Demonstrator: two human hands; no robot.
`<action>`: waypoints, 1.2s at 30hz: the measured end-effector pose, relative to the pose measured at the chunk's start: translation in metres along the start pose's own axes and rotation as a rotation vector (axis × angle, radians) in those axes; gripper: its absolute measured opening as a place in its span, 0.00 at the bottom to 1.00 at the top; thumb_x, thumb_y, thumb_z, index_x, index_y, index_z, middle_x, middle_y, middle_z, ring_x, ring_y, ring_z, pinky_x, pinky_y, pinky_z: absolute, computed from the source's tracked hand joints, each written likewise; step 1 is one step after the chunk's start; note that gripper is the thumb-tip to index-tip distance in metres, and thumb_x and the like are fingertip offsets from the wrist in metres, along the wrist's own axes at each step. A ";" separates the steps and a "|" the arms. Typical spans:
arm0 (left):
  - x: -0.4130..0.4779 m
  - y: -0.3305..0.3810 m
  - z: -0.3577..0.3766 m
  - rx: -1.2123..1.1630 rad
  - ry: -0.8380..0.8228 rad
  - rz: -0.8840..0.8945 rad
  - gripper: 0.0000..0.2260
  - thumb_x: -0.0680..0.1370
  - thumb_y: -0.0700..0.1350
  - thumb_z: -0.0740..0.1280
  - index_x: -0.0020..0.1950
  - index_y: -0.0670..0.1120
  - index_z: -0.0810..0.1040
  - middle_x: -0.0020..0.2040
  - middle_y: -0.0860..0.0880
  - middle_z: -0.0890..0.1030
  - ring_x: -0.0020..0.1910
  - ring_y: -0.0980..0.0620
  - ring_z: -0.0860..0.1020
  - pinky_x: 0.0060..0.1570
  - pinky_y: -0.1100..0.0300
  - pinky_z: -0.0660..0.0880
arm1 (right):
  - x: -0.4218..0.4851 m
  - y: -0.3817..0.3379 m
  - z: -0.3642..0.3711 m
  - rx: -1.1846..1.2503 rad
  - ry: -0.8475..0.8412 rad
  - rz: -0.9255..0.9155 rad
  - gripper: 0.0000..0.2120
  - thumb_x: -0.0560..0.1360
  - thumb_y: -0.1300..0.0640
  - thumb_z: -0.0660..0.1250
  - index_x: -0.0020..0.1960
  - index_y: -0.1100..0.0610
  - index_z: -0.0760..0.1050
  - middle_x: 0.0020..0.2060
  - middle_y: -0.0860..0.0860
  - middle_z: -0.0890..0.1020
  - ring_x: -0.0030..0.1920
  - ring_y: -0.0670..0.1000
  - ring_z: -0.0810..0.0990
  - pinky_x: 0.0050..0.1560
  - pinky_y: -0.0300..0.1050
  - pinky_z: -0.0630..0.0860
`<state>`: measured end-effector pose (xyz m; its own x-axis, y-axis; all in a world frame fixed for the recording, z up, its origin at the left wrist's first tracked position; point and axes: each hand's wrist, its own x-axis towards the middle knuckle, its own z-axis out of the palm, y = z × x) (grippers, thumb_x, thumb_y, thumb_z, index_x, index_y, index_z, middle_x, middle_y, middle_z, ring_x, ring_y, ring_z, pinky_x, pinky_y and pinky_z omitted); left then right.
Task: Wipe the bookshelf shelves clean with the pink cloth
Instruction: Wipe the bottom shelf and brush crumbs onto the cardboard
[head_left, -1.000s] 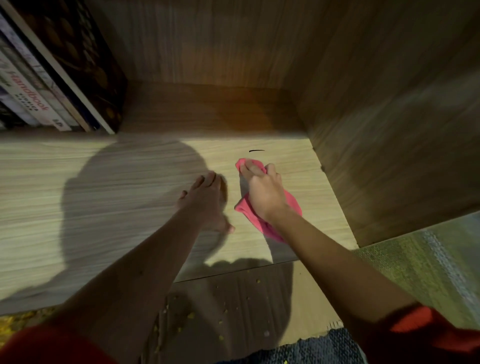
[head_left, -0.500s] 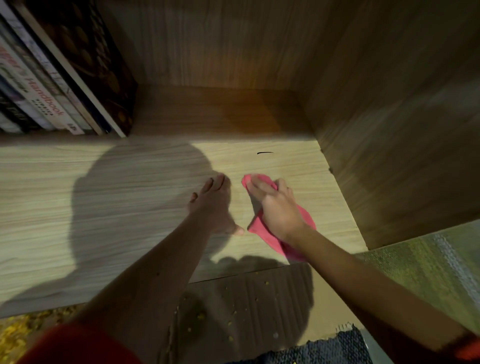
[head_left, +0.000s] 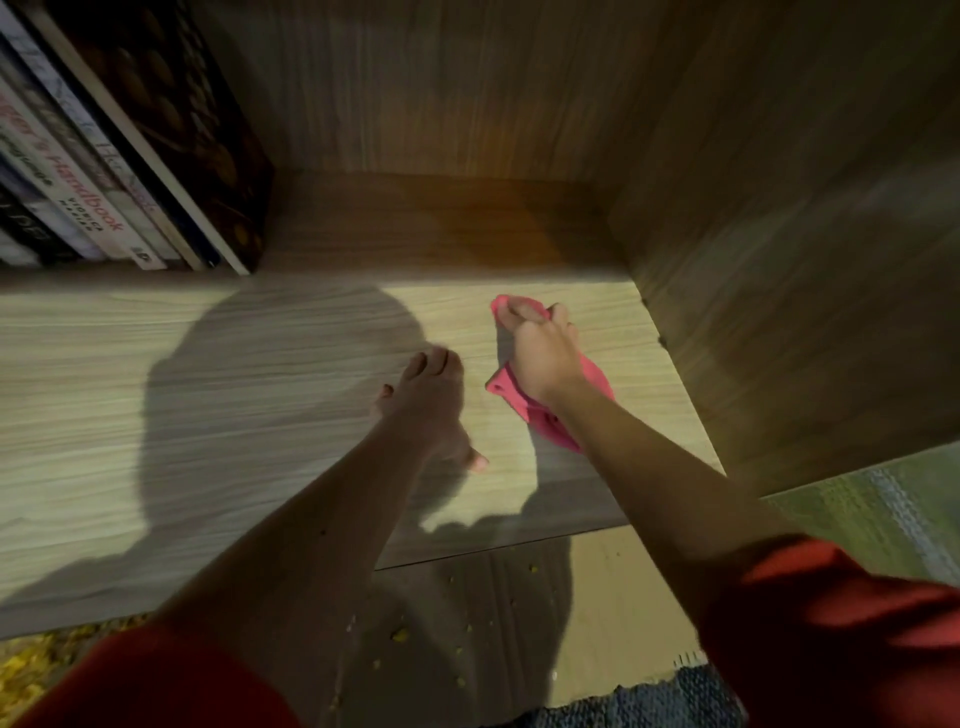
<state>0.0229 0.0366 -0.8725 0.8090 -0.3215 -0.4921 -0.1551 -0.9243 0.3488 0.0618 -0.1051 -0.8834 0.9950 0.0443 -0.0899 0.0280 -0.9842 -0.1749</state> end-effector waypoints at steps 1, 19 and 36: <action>0.001 0.000 -0.001 0.007 0.000 0.004 0.57 0.64 0.55 0.77 0.77 0.43 0.39 0.78 0.49 0.40 0.76 0.48 0.42 0.73 0.43 0.52 | -0.002 0.003 0.001 -0.019 -0.007 -0.059 0.27 0.76 0.67 0.58 0.73 0.52 0.61 0.71 0.50 0.66 0.60 0.58 0.64 0.60 0.50 0.64; 0.016 -0.010 0.011 -0.002 0.071 0.003 0.51 0.69 0.51 0.74 0.77 0.44 0.41 0.77 0.51 0.41 0.76 0.49 0.44 0.72 0.42 0.55 | 0.012 0.039 -0.016 -0.194 -0.051 0.170 0.16 0.77 0.65 0.58 0.64 0.57 0.70 0.57 0.57 0.75 0.60 0.59 0.65 0.59 0.52 0.64; 0.009 -0.004 0.005 0.003 0.025 -0.016 0.55 0.66 0.53 0.76 0.77 0.45 0.39 0.77 0.52 0.39 0.76 0.50 0.42 0.71 0.42 0.51 | -0.009 0.014 0.001 -0.073 -0.026 -0.009 0.23 0.77 0.64 0.57 0.71 0.54 0.65 0.69 0.50 0.67 0.59 0.60 0.63 0.58 0.51 0.63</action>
<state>0.0276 0.0362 -0.8824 0.8251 -0.3019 -0.4775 -0.1441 -0.9298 0.3388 0.0528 -0.1195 -0.8857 0.9918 0.0566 -0.1147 0.0447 -0.9936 -0.1036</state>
